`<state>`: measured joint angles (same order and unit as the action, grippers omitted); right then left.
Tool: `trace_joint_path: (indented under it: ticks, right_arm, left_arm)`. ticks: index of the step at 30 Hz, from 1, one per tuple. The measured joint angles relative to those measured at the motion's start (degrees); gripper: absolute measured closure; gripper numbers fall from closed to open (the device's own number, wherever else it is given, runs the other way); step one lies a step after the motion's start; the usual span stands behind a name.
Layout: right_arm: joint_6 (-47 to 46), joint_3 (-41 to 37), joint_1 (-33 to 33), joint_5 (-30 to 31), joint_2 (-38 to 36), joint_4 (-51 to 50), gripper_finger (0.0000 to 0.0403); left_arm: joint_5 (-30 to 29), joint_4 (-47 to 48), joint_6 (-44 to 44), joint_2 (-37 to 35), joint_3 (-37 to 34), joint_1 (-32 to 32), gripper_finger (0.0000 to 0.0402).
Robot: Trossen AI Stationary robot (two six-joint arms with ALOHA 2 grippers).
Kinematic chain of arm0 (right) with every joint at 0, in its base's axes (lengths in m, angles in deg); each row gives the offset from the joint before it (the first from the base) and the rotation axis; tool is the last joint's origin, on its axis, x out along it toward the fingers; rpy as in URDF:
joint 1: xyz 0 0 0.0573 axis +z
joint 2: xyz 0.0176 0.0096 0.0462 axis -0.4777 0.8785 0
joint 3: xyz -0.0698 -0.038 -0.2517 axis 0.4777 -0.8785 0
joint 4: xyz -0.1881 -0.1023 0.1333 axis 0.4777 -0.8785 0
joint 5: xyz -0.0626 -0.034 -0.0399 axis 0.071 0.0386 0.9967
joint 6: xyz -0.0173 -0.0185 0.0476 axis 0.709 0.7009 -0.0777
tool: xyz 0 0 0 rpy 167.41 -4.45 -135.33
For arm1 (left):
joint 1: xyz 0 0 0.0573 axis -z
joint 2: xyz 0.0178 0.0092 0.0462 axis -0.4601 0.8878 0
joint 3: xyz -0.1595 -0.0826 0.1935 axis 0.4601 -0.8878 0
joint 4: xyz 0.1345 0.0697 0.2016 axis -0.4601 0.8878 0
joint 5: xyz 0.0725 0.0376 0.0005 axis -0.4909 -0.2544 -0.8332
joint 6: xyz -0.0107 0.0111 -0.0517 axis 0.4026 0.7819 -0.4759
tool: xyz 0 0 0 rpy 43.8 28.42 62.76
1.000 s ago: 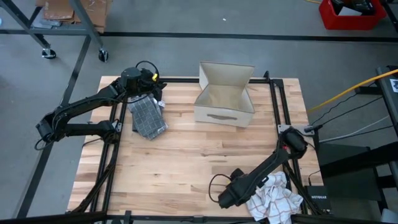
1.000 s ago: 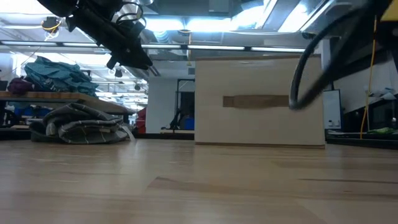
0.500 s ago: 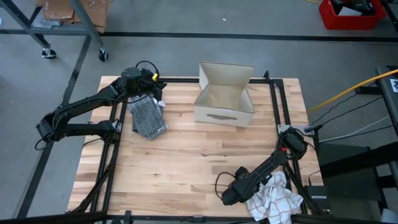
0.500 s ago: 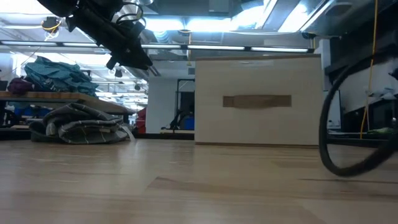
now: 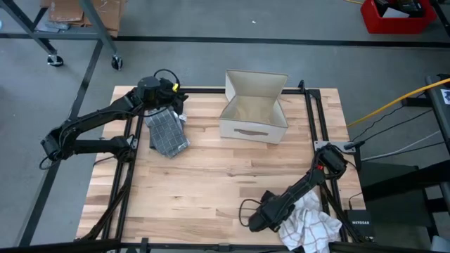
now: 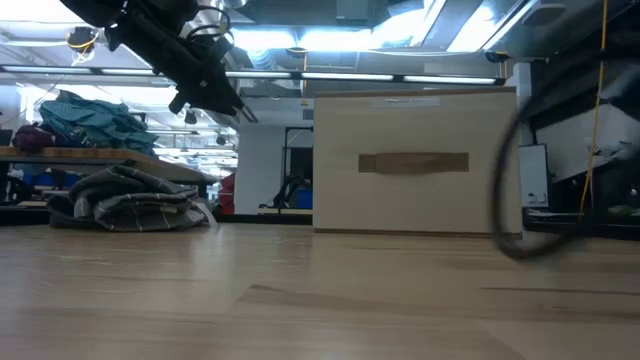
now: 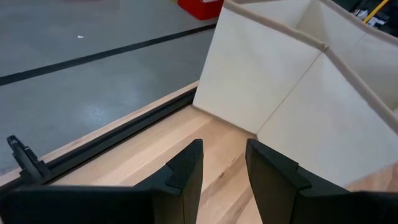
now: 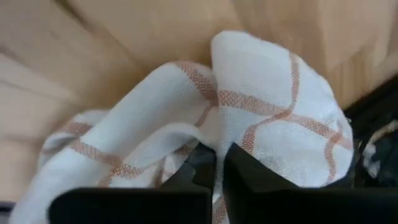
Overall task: Fold towel
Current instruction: Fold the white towel
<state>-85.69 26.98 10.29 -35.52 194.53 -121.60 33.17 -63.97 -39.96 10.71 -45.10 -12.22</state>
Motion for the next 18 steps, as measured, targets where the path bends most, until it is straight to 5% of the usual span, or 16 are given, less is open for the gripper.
trace_joint_path:
  ticks: [5,14,18]
  right_arm:
    - [2.52,1.83,-3.64,6.63,-0.02,0.0,0.0364]
    - [13.76,4.06,-12.43,25.19,-0.04,-0.5,0.0388]
    - [21.53,4.04,-14.19,27.31,-0.04,-0.49,0.0387]
  left_arm:
    - [0.0,1.57,-0.11,0.0,0.0,0.0,0.0288]
    - [1.0,4.03,0.53,0.0,0.0,-0.01,0.0288]
    - [2.1,5.87,2.99,0.0,0.0,0.0,0.0288]
